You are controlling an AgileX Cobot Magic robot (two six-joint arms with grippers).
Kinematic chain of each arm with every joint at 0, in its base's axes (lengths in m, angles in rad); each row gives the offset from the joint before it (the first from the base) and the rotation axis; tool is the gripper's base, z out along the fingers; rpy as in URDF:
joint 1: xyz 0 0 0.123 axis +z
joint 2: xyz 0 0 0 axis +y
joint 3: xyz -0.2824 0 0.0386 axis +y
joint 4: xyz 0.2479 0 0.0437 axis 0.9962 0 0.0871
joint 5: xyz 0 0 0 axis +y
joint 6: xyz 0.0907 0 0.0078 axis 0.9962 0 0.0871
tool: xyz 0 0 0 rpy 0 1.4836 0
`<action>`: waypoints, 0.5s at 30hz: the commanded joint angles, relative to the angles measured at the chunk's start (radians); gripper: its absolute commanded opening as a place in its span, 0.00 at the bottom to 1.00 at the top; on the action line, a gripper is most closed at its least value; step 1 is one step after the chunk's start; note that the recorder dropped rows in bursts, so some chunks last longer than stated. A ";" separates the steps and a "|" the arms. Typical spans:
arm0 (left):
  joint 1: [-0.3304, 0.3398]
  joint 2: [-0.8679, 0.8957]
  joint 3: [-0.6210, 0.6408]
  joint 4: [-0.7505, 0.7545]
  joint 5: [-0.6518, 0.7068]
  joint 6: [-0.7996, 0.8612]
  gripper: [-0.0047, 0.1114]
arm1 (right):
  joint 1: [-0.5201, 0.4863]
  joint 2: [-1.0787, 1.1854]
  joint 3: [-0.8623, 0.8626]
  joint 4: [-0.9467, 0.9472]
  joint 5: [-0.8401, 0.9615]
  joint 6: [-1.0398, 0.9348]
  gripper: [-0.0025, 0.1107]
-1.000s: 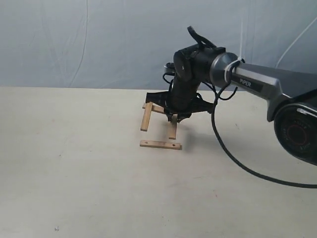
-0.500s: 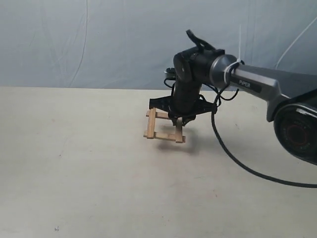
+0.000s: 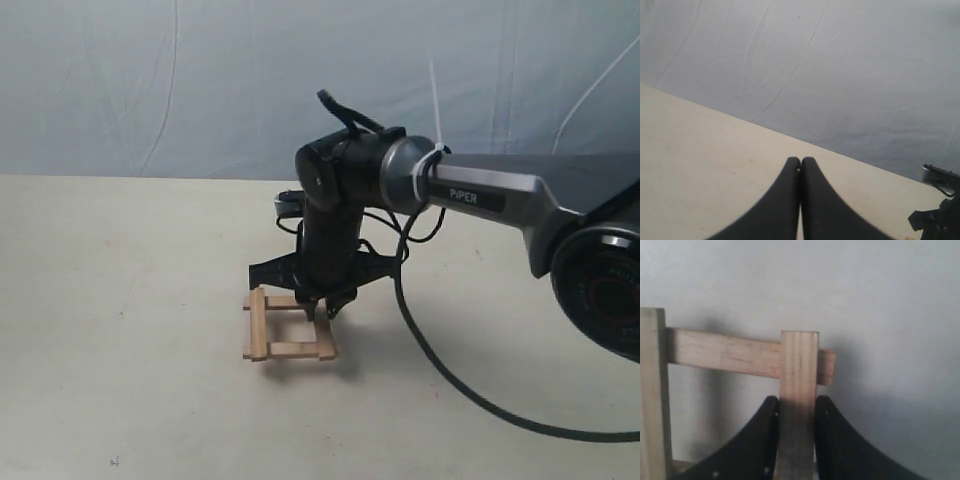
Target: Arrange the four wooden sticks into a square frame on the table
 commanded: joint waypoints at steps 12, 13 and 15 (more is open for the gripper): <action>-0.011 -0.006 0.004 0.012 0.002 0.003 0.04 | 0.010 -0.009 0.051 -0.040 -0.030 0.114 0.62; -0.011 -0.006 0.004 0.012 0.002 0.003 0.04 | 0.010 -0.013 0.051 -0.051 -0.025 0.114 0.56; -0.011 -0.006 0.004 0.014 0.002 0.003 0.04 | 0.006 -0.028 0.051 -0.099 0.003 0.114 0.29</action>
